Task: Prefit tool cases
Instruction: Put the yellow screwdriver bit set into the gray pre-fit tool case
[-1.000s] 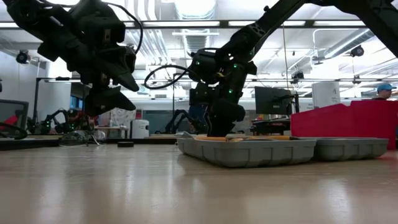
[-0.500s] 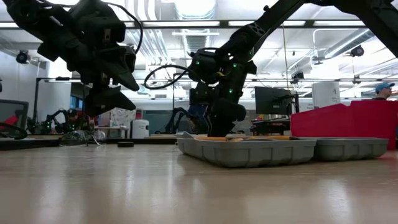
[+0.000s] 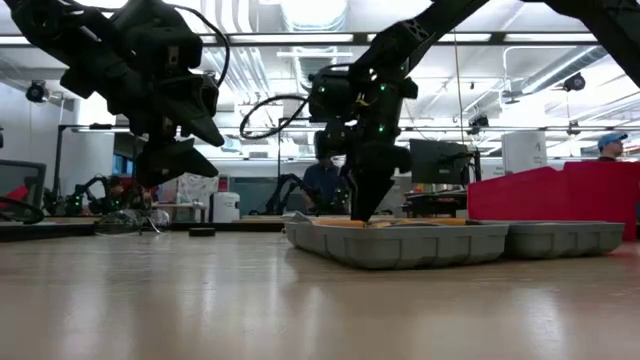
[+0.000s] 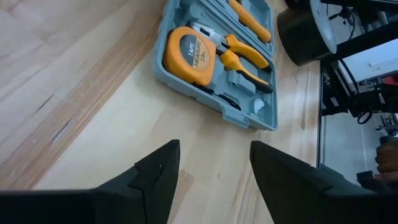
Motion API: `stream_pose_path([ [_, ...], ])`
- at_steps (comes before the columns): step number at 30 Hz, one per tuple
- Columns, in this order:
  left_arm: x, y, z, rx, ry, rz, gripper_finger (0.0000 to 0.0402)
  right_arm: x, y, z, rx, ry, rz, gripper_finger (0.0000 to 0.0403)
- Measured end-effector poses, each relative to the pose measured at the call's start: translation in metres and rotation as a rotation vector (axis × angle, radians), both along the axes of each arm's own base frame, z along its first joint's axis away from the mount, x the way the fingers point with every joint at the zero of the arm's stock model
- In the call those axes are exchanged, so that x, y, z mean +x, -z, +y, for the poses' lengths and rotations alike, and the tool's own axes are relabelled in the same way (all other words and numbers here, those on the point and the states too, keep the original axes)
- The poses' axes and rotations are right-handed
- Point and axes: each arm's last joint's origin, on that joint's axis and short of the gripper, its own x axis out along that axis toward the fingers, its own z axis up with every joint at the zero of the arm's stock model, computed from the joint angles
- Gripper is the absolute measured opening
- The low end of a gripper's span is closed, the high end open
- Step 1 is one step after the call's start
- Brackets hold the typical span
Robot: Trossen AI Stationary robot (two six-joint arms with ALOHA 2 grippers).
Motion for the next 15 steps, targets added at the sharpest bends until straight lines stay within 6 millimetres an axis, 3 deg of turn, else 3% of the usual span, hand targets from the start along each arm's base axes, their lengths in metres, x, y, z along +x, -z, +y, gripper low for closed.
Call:
stream_pose_path([
  [7,0.0,0.0,0.0,-0.003,-0.001,0.001,0.0204,-0.007,-0.015,0.004,0.005,0.002,0.008,0.0052],
  [15,0.0,0.0,-0.001,-0.024,0.015,0.001,0.0204,-0.029,-0.041,0.02,0.047,0.029,0.107,0.0053],
])
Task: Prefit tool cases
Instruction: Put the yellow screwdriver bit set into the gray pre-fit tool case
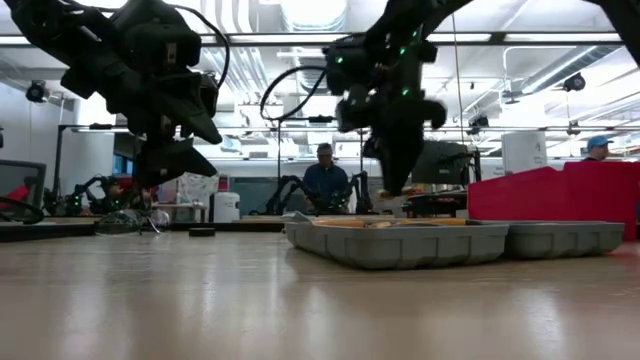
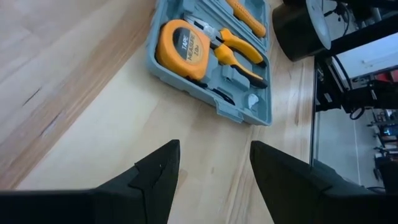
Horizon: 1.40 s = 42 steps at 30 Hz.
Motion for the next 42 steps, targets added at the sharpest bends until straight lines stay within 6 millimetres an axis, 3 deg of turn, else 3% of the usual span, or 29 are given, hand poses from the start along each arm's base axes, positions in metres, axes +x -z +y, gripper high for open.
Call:
stream_pose_path([
  [10,0.0,0.0,0.0,0.022,0.014,-0.005,0.0204,-0.028,-0.02,0.03,0.103,0.157,0.075,0.0065],
  [21,0.002,-0.001,0.004,0.247,-0.002,-0.046,0.0204,-0.064,0.0,0.075,0.172,0.412,0.063,0.0065],
  [30,0.007,-0.013,0.013,0.475,-0.24,-0.142,0.0204,-0.084,0.026,0.113,0.231,0.593,0.068,0.0062],
  [42,0.008,-0.017,0.016,0.575,-0.297,-0.16,0.0204,-0.09,0.032,0.131,0.197,0.736,0.076,0.0044],
])
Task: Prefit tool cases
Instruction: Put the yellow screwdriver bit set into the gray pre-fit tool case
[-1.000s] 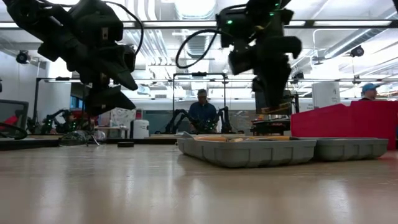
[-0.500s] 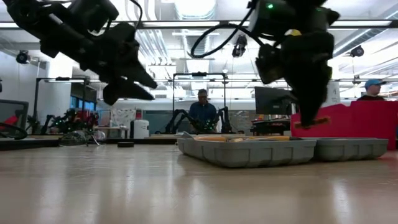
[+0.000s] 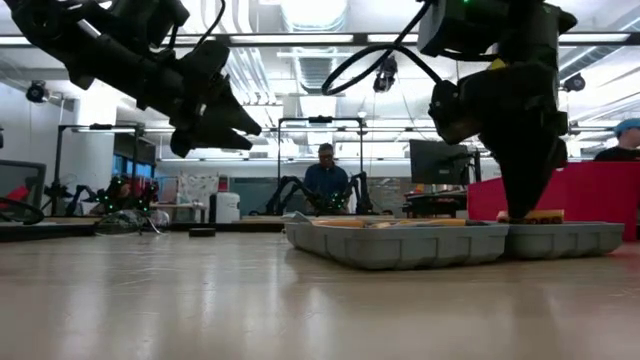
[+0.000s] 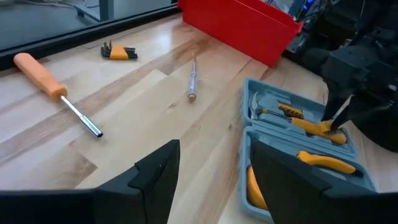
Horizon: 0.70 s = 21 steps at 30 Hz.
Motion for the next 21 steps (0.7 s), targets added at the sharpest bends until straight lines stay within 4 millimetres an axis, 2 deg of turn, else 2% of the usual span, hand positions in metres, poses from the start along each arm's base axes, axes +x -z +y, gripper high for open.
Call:
stream_pose_path([
  [11,0.0,-0.001,0.0,0.018,0.009,0.0,0.0204,-0.01,0.001,0.011,-0.027,0.043,0.085,0.0042],
  [21,0.001,-0.001,-0.001,0.003,0.046,-0.002,0.0204,-0.012,0.002,0.007,-0.121,0.106,0.085,0.0114],
])
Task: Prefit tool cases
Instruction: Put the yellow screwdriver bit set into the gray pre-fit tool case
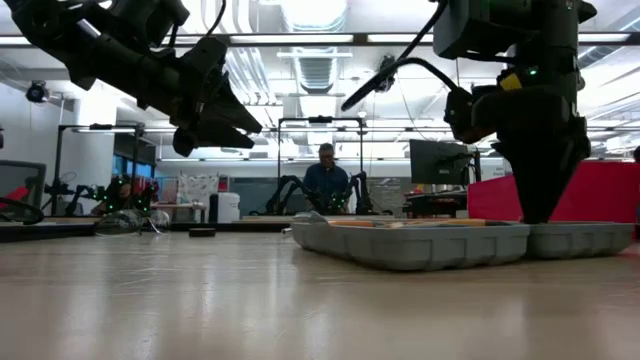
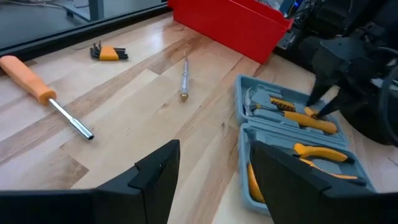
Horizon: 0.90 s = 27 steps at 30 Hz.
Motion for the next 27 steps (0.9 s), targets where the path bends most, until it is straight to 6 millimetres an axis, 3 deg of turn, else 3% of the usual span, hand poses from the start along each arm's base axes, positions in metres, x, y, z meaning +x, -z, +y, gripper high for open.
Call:
stream_pose_path([
  [12,0.001,-0.001,-0.003,-0.042,0.104,-0.01,0.0204,-0.004,-0.013,0.004,-0.046,0.093,-0.058,0.0175],
  [27,0.002,-0.002,-0.003,0.074,0.152,0.006,0.0204,-0.014,-0.017,0.016,-0.034,0.28,-0.037,0.0147],
])
